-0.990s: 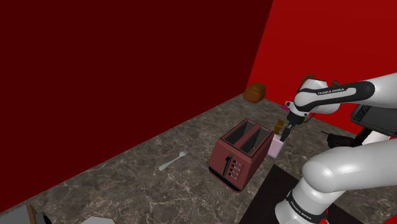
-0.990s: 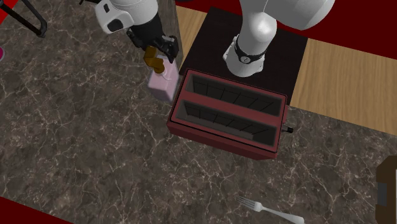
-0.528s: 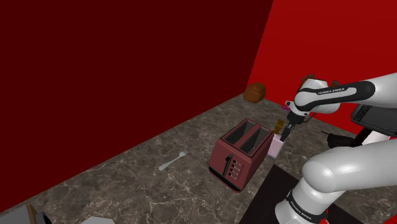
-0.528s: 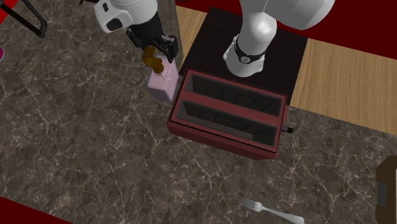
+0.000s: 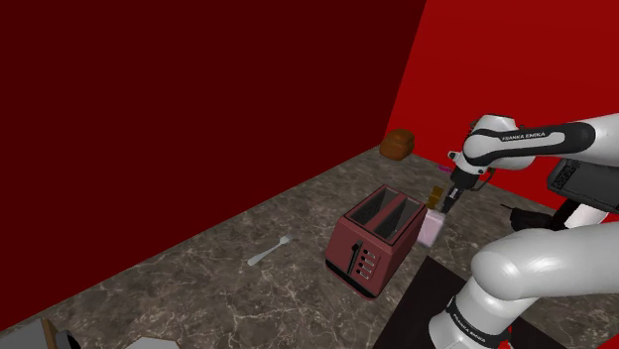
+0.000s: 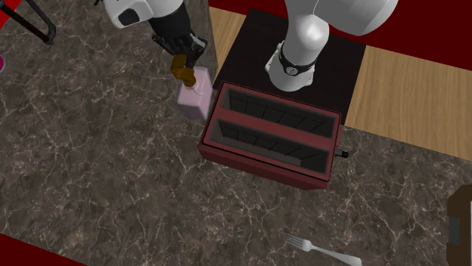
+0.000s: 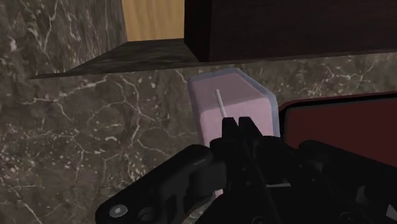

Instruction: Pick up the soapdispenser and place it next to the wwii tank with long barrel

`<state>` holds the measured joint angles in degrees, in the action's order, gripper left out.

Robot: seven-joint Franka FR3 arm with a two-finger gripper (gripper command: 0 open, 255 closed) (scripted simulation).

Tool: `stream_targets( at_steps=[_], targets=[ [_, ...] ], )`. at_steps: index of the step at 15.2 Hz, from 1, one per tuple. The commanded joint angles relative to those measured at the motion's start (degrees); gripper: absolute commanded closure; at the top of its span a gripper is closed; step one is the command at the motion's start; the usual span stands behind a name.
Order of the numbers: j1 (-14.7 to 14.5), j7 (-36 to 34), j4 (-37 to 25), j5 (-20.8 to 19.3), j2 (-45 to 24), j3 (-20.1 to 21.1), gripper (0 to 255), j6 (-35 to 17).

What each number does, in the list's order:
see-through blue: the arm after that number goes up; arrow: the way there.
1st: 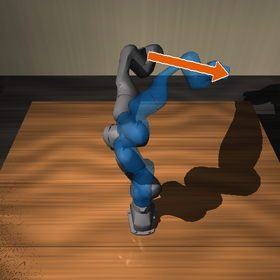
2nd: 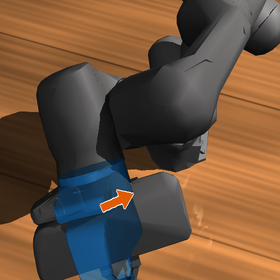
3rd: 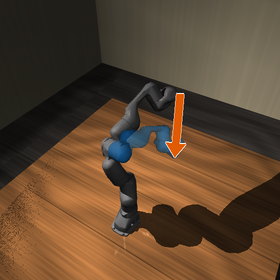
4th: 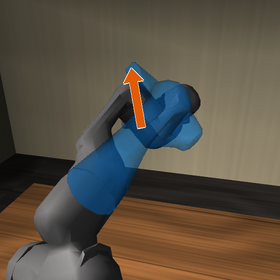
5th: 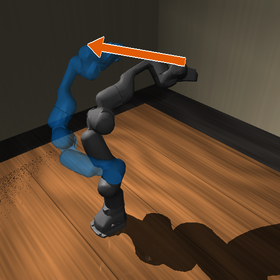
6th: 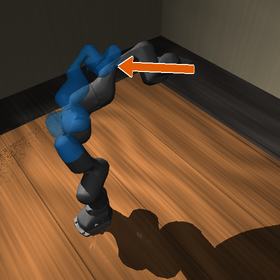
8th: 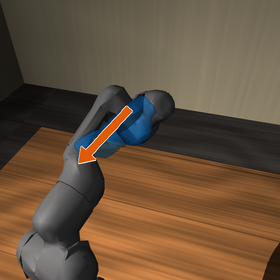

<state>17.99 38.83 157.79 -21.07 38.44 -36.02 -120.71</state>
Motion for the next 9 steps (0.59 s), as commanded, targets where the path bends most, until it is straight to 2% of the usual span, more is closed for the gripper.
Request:
stream_targets(
  at_steps=[1, 2, 3, 9],
  targets=[
    [-0.01, -0.08, -1.00, 0.40, 0.85, 0.68, 255, 1.92],
    [-0.06, 0.01, -0.55, 0.21, 0.25, 0.25, 255, 0.82],
    [-0.06, 0.01, -0.55, 0.21, 0.25, 0.25, 0, 0.82],
    [-6.52, -5.47, 0.12, -0.71, -1.90, 8.95, 0, -4.60]
  ],
)
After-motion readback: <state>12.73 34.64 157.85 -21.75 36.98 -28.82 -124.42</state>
